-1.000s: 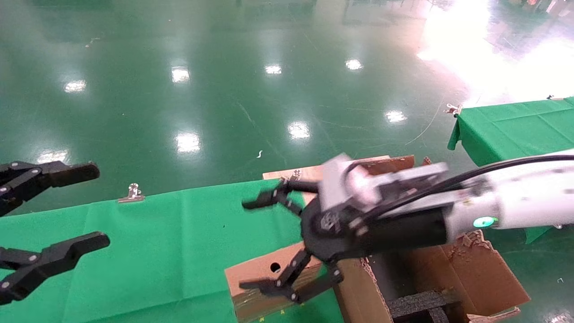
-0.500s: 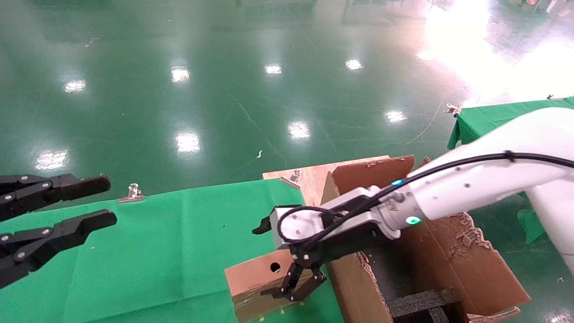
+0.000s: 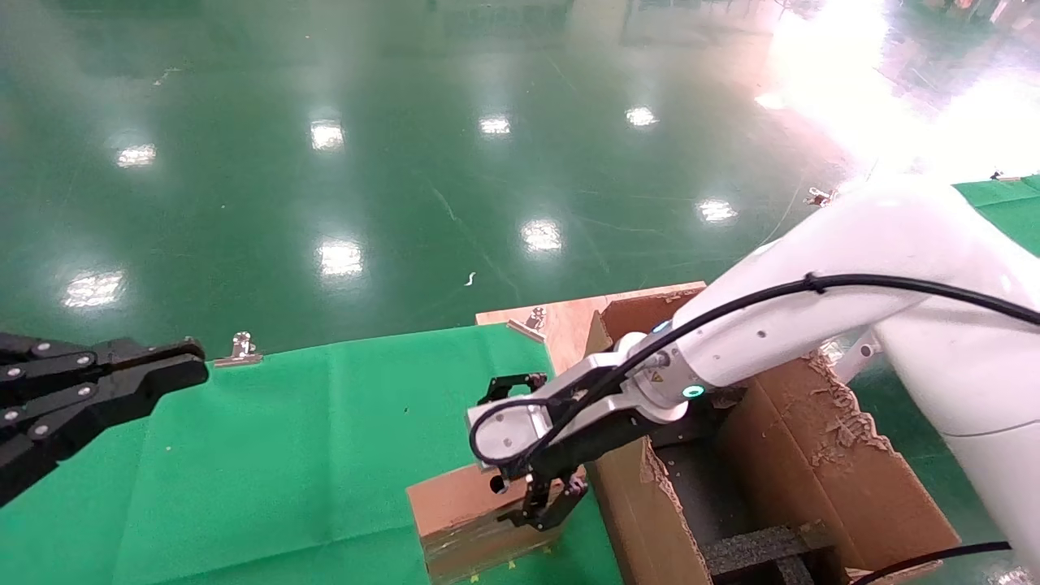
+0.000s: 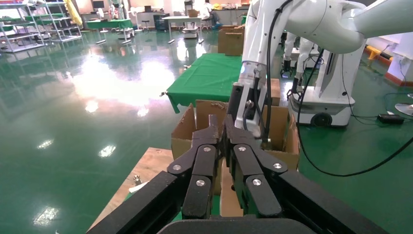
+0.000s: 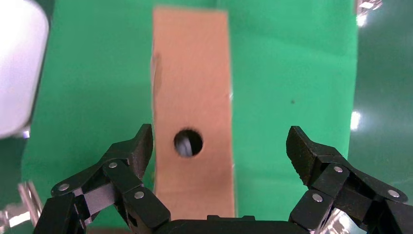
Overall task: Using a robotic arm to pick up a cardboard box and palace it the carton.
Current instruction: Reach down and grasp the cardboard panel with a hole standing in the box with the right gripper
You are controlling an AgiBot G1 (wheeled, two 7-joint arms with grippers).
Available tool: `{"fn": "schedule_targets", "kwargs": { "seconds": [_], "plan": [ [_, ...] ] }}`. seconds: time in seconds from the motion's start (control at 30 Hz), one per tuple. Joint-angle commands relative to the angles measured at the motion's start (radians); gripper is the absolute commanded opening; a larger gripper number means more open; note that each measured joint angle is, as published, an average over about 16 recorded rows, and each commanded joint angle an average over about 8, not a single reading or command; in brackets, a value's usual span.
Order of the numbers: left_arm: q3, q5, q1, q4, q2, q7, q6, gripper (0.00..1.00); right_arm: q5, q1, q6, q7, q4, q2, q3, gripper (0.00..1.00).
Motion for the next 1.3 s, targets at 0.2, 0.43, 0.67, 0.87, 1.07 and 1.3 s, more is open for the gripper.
{"fn": "schedule_targets", "kwargs": {
  "seconds": [0.2, 0.43, 0.67, 0.87, 1.07, 1.3],
  "plan": [
    [0.000, 0.000, 0.000, 0.000, 0.000, 0.000, 0.000, 0.13, -0.037, 0.009, -0.002, -0.005, 0.006, -0.012, -0.028, 0.87],
    [0.000, 0.000, 0.000, 0.000, 0.000, 0.000, 0.000, 1.00, -0.042, 0.012, -0.003, -0.011, 0.008, -0.013, -0.038, 0.05],
    [0.000, 0.000, 0.000, 0.000, 0.000, 0.000, 0.000, 1.00, -0.043, 0.013, -0.004, -0.012, 0.009, -0.012, -0.040, 0.00],
    [0.000, 0.000, 0.000, 0.000, 0.000, 0.000, 0.000, 1.00, -0.041, 0.012, -0.003, -0.012, 0.009, -0.012, -0.038, 0.00],
    [0.000, 0.000, 0.000, 0.000, 0.000, 0.000, 0.000, 1.00, -0.039, 0.012, -0.003, -0.011, 0.008, -0.011, -0.036, 0.00],
    [0.000, 0.000, 0.000, 0.000, 0.000, 0.000, 0.000, 1.00, -0.038, 0.011, -0.003, -0.011, 0.008, -0.011, -0.035, 0.00]
  ]
}}
